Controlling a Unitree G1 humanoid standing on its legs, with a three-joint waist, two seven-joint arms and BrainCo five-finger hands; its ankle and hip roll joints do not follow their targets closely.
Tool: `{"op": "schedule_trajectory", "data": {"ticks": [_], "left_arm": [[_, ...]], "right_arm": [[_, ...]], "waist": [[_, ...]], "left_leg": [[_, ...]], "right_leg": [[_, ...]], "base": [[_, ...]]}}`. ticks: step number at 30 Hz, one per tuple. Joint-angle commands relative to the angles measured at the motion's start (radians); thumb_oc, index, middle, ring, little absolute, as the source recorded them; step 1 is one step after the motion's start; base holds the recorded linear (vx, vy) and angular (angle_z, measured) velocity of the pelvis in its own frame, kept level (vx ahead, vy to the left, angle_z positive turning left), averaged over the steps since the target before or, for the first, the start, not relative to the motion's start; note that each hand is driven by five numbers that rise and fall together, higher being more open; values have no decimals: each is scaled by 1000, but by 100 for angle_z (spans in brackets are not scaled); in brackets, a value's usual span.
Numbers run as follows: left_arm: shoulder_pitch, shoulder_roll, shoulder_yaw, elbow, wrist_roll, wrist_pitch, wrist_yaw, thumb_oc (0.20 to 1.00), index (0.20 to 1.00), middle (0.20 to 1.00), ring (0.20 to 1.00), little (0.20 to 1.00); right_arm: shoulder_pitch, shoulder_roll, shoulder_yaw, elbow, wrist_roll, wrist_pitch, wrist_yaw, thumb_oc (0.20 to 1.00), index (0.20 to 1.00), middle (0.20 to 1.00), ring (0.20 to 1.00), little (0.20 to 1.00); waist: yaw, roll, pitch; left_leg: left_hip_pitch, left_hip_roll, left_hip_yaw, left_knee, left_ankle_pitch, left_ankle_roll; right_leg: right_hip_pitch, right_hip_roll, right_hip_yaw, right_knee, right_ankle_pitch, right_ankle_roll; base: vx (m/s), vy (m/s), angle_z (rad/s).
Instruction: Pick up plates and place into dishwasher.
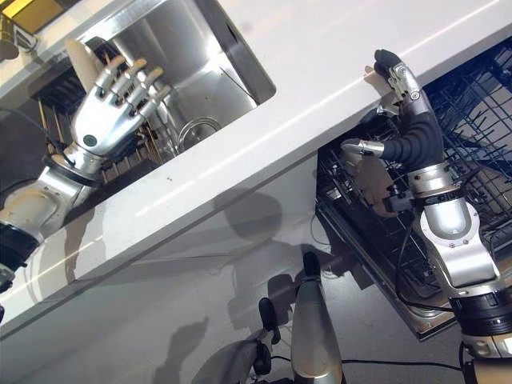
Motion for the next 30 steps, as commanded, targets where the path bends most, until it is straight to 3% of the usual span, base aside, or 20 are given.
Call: {"op": "schedule_trajectory", "data": {"ticks": [1, 3, 4, 5, 8, 12, 15, 19, 30], "left_arm": [[63, 5, 182, -73, -333, -117, 31, 1000, 1000, 1000, 1000, 1000], [145, -52, 288, -147, -473, -233, -8, 1000, 1000, 1000, 1000, 1000], [200, -118, 367, -203, -567, -309, -90, 1000, 1000, 1000, 1000, 1000], [233, -156, 410, -254, -640, -343, -148, 1000, 1000, 1000, 1000, 1000], [348, -295, 548, -446, -845, -352, -316, 1000, 1000, 1000, 1000, 1000], [447, -404, 634, -573, -916, -243, -259, 1000, 1000, 1000, 1000, 1000], [500, -441, 673, -561, -956, -181, -179, 1000, 1000, 1000, 1000, 1000], [518, -473, 655, -500, -1063, -90, -188, 1000, 1000, 1000, 1000, 1000], [441, -516, 564, -426, -1085, 9, -186, 1000, 1000, 1000, 1000, 1000]], "right_arm": [[135, 14, -26, 32, 0, 54, -3, 1000, 1000, 1000, 1000, 1000], [156, 48, -41, 28, -19, 43, -12, 1000, 1000, 1000, 1000, 1000], [169, 77, -52, 19, -38, 40, -17, 1000, 1000, 1000, 1000, 1000], [174, 101, -62, 11, -54, 43, -19, 1000, 1000, 1000, 1000, 1000], [205, 166, -92, -37, -97, 58, -27, 1000, 1000, 1000, 1000, 1000], [231, 211, -102, -73, -125, 74, -37, 1000, 1000, 1000, 1000, 1000], [249, 228, -97, -78, -129, 66, -47, 1000, 1000, 1000, 1000, 1000], [235, 232, -69, -70, -126, 61, -66, 1000, 1000, 1000, 1000, 1000], [183, 254, 2, -38, -134, 44, -114, 1000, 1000, 1000, 1000, 1000]], "waist": [[43, 42, -54], [58, 35, -52], [69, 29, -50], [77, 26, -49], [99, 20, -46], [121, 14, -51], [134, 2, -59], [146, -26, -64], [141, -71, -28]], "left_leg": [[139, 14, -75, -11, -89, -27], [136, 16, -85, -8, -90, -23], [134, 17, -91, -7, -92, -19], [133, 18, -95, -7, -91, -16], [129, 21, -108, -6, -94, -9], [131, 25, -123, -7, -95, -2], [129, 27, -130, -2, -93, 1], [119, 36, -131, 14, -93, 2], [93, 52, -119, 47, -98, 5]], "right_leg": [[-200, 62, 44, -18, 150, 102], [-197, 64, 39, -18, 147, 102], [-195, 65, 35, -18, 145, 102], [-194, 65, 32, -21, 146, 102], [-195, 69, 24, -17, 143, 106], [-182, 72, 16, -21, 139, 107], [-162, 72, 10, -33, 137, 107], [-137, 72, -3, -48, 134, 109], [-129, 83, -12, -49, 143, 113]], "base": [[-70, -106, 7], [-79, -117, 6], [-85, -116, 6], [-101, -124, 8], [-82, -100, 10], [-40, -76, 10], [-16, -77, 8], [-20, -90, 7], [-17, -50, 3]]}}
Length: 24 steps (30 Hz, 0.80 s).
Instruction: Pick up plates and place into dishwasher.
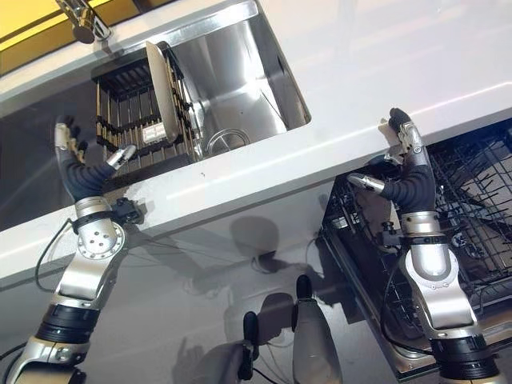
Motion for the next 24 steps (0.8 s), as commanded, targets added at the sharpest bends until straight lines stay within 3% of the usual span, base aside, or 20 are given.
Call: {"op": "schedule_trajectory", "data": {"ticks": [1, 20, 24], "left_arm": [[-94, 31, -28, 17, 17, 4, 21, 1000, 1000, 1000, 1000, 1000], [-407, 60, -185, 293, 224, 128, 167, 1000, 1000, 1000, 1000, 1000], [-463, 60, -211, 346, 261, 122, 177, 1000, 1000, 1000, 1000, 1000]], "right_arm": [[-36, 25, 67, 20, -9, -4, -8, 1000, 1000, 1000, 1000, 1000], [-182, -14, 167, 82, 16, 22, 7, 1000, 1000, 1000, 1000, 1000], [-198, -21, 173, 86, 25, 24, 20, 1000, 1000, 1000, 1000, 1000]], "waist": [[14, -10, 55], [-67, -6, 95], [-83, -8, 104]], "left_leg": [[176, -23, -32, -111, -40, 71], [126, -36, 18, -75, -26, 64], [112, -40, 29, -64, -26, 64]], "right_leg": [[-172, 34, 84, -11, 158, 127], [-203, 61, 130, 11, 156, 102], [-212, 70, 141, 18, 154, 96]], "base": [[0, 0, 0], [28, 22, -6], [35, 30, -7]]}}
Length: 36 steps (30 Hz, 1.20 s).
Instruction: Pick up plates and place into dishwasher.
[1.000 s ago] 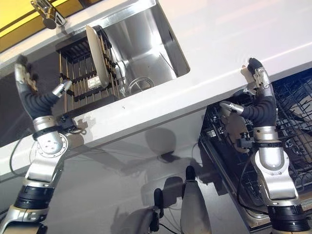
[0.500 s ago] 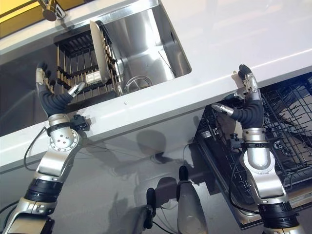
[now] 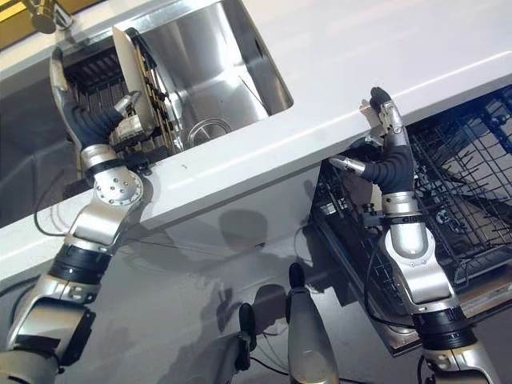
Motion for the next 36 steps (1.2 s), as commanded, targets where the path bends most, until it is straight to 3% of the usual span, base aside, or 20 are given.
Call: {"op": "schedule_trajectory", "data": {"ticks": [1, 10, 15, 18, 25, 36], "left_arm": [[-57, 5, -45, 86, 86, 11, 16, 1000, 1000, 1000, 1000, 1000], [-70, -16, -54, 140, 86, 13, 39, 1000, 1000, 1000, 1000, 1000], [-82, -24, -55, 186, 79, 62, 68, 1000, 1000, 1000, 1000, 1000], [-91, -32, -57, 240, 30, 95, 96, 1000, 1000, 1000, 1000, 1000], [-100, -54, -16, 413, -87, 76, 169, 1000, 1000, 1000, 1000, 1000], [-152, -32, -34, 515, -120, 94, 75, 1000, 1000, 1000, 1000, 1000]], "right_arm": [[-26, -21, 62, 20, 25, 34, 43, 1000, 1000, 1000, 1000, 1000], [-45, -19, 62, 16, 18, 41, 58, 1000, 1000, 1000, 1000, 1000], [-60, -27, 63, 13, 23, 47, 68, 1000, 1000, 1000, 1000, 1000], [-74, -30, 65, 16, 23, 52, 74, 1000, 1000, 1000, 1000, 1000], [-86, -39, 75, 0, 38, 80, 80, 1000, 1000, 1000, 1000, 1000], [-117, -63, 100, 6, 59, 79, 80, 1000, 1000, 1000, 1000, 1000]], "waist": [[-29, 16, 76], [-42, 13, 94], [-46, 8, 105], [-48, 5, 109], [-58, -12, 106], [-75, -21, 116]], "left_leg": [[130, -23, -29, -70, -21, 50], [94, -32, -16, -43, -18, 52], [70, -35, -10, -25, -12, 52], [63, -35, -7, -19, -8, 51], [57, -32, 3, -4, -5, 46], [31, -32, 15, 11, 3, 41]], "right_leg": [[-177, 56, 53, 32, 131, 60], [-182, 69, 75, 35, 125, 50], [-183, 76, 86, 37, 123, 45], [-178, 78, 90, 36, 122, 43], [-169, 80, 95, 36, 119, 40], [-171, 93, 117, 34, 116, 32]], "base": [[25, 36, -13], [11, 14, -6], [3, 23, -6], [5, 19, -5], [8, 6, -1], [-3, 5, -1]]}}
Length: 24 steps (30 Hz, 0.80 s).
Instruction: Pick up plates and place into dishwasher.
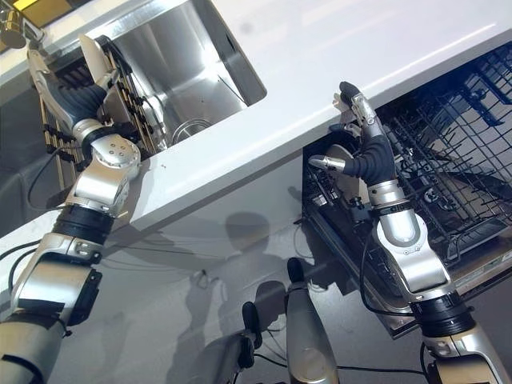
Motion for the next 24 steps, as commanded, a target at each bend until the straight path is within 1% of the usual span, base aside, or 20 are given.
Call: {"op": "schedule_trajectory", "data": {"ticks": [1, 5, 10, 12, 14, 16, 17, 20, 24], "left_arm": [[69, -14, -50, 164, 20, 31, -47, 1000, 1000, 1000, 1000, 1000], [63, -19, -69, 169, 17, 31, -61, 1000, 1000, 1000, 1000, 1000], [61, -19, -74, 179, 6, 24, -103, 1000, 1000, 1000, 1000, 1000], [57, -20, -79, 184, -44, 35, -150, 1000, 1000, 1000, 1000, 1000], [61, -34, -79, 194, -142, 57, -235, 1000, 1000, 1000, 1000, 1000], [68, -60, -80, 217, -222, 72, -278, 1000, 1000, 1000, 1000, 1000], [69, -69, -80, 230, -262, 81, -286, 1000, 1000, 1000, 1000, 1000], [69, -78, -77, 268, -297, 85, -294, 1000, 1000, 1000, 1000, 1000], [49, -59, -85, 298, -304, 92, -317, 1000, 1000, 1000, 1000, 1000]], "right_arm": [[-40, -5, 26, 4, 50, 47, 7, 1000, 1000, 1000, 1000, 1000], [-38, -9, 31, -6, 55, 49, -5, 1000, 1000, 1000, 1000, 1000], [-44, -16, 33, -4, 55, 48, -5, 1000, 1000, 1000, 1000, 1000], [-48, -18, 31, -2, 54, 51, 0, 1000, 1000, 1000, 1000, 1000], [-55, -17, 31, 0, 53, 53, 2, 1000, 1000, 1000, 1000, 1000], [-73, -13, 33, -5, 49, 73, -1, 1000, 1000, 1000, 1000, 1000], [-80, -11, 35, -6, 49, 80, -3, 1000, 1000, 1000, 1000, 1000], [-96, -10, 43, -15, 49, 103, -5, 1000, 1000, 1000, 1000, 1000], [-100, -21, 46, -25, 63, 112, -7, 1000, 1000, 1000, 1000, 1000]], "waist": [[-51, -21, 98], [-55, -25, 104], [-60, -18, 110], [-62, -15, 112], [-63, -15, 115], [-64, -16, 118], [-66, -16, 119], [-69, -20, 123], [-74, -24, 123]], "left_leg": [[29, -18, -34, 5, 4, 29], [27, -21, -31, 11, 4, 31], [25, -25, -24, 12, 8, 29], [23, -26, -22, 12, 9, 30], [19, -29, -19, 15, 11, 31], [16, -29, -16, 18, 13, 32], [17, -29, -15, 18, 14, 31], [16, -28, -11, 26, 14, 31], [10, -27, -5, 35, 14, 31]], "right_leg": [[-161, 72, 39, 57, 85, 40], [-154, 75, 42, 53, 85, 38], [-147, 77, 49, 48, 82, 34], [-145, 77, 50, 46, 82, 33], [-139, 77, 52, 41, 81, 33], [-134, 78, 54, 37, 81, 32], [-132, 78, 54, 37, 81, 33], [-124, 79, 57, 35, 79, 33], [-121, 80, 58, 37, 76, 30]], "base": [[0, 0, 0], [0, 0, 0], [-1, 12, -6], [-1, 10, -6], [-4, -4, -4], [-7, -10, -4], [0, 0, 0], [0, 0, 0], [2, -2, -1]]}}
